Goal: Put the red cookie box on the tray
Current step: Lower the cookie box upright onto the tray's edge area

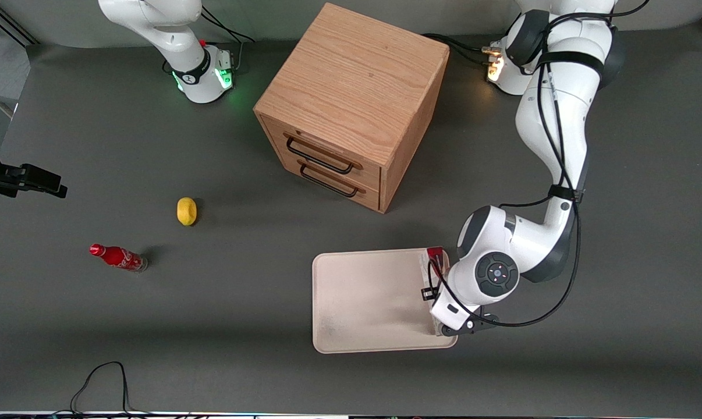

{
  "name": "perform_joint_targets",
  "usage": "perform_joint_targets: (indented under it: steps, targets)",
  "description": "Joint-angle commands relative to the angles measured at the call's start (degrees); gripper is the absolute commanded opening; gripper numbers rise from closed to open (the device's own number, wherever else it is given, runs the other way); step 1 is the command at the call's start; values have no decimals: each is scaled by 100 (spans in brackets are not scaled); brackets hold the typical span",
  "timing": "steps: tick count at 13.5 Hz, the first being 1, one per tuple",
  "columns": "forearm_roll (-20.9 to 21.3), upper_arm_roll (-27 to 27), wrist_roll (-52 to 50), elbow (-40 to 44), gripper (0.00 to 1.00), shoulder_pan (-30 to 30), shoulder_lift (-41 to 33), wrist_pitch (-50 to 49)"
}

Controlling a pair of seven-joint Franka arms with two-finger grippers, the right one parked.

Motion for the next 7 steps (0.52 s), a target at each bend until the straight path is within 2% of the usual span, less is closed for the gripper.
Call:
perform_joint_targets:
  steps: [1, 2, 3, 4, 5, 7]
  targets:
    - [148, 55, -69, -43, 0, -61, 12, 191]
    - [156, 55, -69, -61, 0, -61, 12, 227]
    - [157, 55, -69, -87, 14, -52, 12, 236]
    - [157, 55, -69, -96, 95, -52, 12, 236]
    - [157, 55, -69, -122, 100, -52, 4, 236]
    - [157, 55, -69, -123, 100, -43, -5, 236]
